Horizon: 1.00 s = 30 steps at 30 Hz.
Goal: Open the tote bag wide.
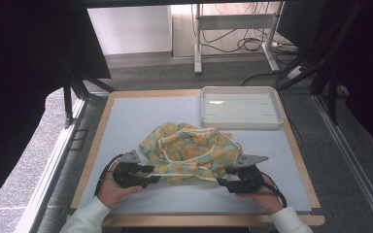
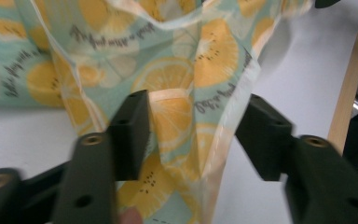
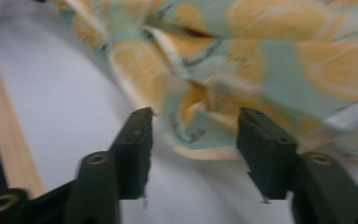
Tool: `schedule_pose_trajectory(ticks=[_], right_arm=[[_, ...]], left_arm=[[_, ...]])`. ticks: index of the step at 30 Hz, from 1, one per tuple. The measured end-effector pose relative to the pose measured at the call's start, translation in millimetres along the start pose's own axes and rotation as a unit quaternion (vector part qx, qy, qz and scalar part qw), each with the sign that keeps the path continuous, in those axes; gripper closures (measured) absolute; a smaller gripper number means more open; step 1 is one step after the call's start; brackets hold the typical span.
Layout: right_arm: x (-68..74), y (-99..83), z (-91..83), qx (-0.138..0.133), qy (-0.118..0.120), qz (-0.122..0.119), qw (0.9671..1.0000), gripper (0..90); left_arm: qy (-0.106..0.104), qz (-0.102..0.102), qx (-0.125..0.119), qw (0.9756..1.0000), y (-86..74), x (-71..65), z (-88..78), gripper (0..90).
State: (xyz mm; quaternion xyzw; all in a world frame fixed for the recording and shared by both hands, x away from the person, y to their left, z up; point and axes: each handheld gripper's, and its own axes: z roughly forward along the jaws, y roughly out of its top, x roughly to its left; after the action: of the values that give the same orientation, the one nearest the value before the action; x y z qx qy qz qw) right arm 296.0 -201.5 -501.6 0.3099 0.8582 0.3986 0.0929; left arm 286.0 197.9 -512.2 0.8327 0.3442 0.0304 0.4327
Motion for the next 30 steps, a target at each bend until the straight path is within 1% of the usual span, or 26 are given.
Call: schedule_pose_trajectory(ticks=[3,4,5,7,10,12,13,15,17,20,21,23,26,28,30], right_arm=[[-1.5,0.9,-5.5,-0.014,-0.015,0.009,0.9997,34.8],[-1.7,0.7,-6.8,-0.017,-0.018,0.007,0.9997,32.9],[-1.6,0.6,-7.9,-0.018,-0.02,0.007,0.9996,31.6],[-1.5,0.8,-9.7,-0.021,-0.02,0.007,0.9996,29.5],[-1.9,2.0,-11.6,-0.028,-0.022,0.016,0.9992,27.0],[-2.9,2.5,-12.7,-0.031,-0.024,0.023,0.999,26.4],[-2.9,3.0,-13.6,-0.033,-0.021,0.028,0.9988,26.2],[-1.3,5.3,-15.9,-0.039,-0.015,0.031,0.9986,25.8],[1.3,10.1,-19.0,-0.049,-0.008,0.028,0.9984,25.3],[4.3,18.0,-24.0,-0.06,-0.007,0.022,0.9979,24.4],[4.1,19.3,-24.8,-0.062,-0.007,0.022,0.9978,24.4],[1.9,22.1,-25.7,-0.066,-0.01,0.025,0.9975,24.3],[-3.9,26.2,-24.1,-0.069,-0.014,0.031,0.997,24.4],[-7.0,29.6,-22.3,-0.068,-0.019,0.032,0.997,24.4],[-9.6,34.1,-20.0,-0.069,-0.025,0.03,0.9969,24.5]], left_arm=[[-0.012,-0.004,-0.03,0.9995,2.1,0.2,-8.6,35.7],[-0.019,-0.003,-0.035,0.9992,2.8,0.6,-11.6,33.8],[-0.025,0.002,-0.035,0.9991,3.7,0.7,-14.6,30.3],[-0.02,0.008,-0.047,0.9987,4.6,0.1,-21.7,26.7],[-0.029,0.004,-0.06,0.9978,4.6,0.8,-30.8,22.8],[-0.024,0.003,-0.063,0.9977,4.1,0.6,-34.3,20.8],[-0.024,0.003,-0.065,0.9976,4.1,1.0,-35.4,19.9],[-0.019,-0.002,-0.068,0.9975,4.6,2.0,-36.6,19.1],[-0.018,-0.007,-0.07,0.9973,5.1,2.8,-36.7,18.9],[-0.007,-0.014,-0.071,0.9974,6.5,4.2,-36.0,19.4],[-0.001,-0.015,-0.069,0.9975,7.0,4.6,-35.5,19.7],[0.014,-0.02,-0.067,0.9975,7.8,6.1,-33.5,20.3],[0.034,-0.035,-0.058,0.9971,9.7,10.2,-28.6,21.1],[0.039,-0.039,-0.054,0.997,11.4,13.7,-25.8,21.4],[0.051,-0.042,-0.05,0.9965,14.7,17.6,-22.0,21.6]])
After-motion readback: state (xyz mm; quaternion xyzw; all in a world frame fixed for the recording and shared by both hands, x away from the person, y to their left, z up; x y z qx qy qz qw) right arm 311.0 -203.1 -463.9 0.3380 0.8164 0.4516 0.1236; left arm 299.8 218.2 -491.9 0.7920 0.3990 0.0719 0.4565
